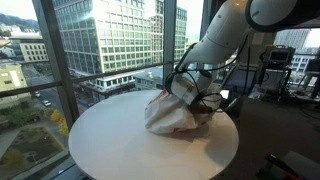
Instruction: Remove the purple and blue shirts and the brown object from the plastic
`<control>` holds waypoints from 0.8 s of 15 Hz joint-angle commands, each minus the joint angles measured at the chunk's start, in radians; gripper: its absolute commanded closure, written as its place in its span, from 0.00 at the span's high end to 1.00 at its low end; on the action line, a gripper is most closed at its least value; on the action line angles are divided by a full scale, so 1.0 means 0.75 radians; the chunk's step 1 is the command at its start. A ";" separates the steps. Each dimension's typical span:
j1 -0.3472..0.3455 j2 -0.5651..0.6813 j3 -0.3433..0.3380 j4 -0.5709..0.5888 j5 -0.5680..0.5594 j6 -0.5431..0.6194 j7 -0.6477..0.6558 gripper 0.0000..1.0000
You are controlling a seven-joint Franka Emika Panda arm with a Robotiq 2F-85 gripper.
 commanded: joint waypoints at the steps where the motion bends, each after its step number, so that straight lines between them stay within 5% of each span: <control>1: -0.106 0.017 0.089 0.014 -0.351 0.044 0.271 1.00; 2: 0.020 0.050 -0.050 0.052 -0.266 -0.047 0.245 1.00; 12: 0.221 0.144 -0.272 0.124 -0.487 -0.276 0.679 1.00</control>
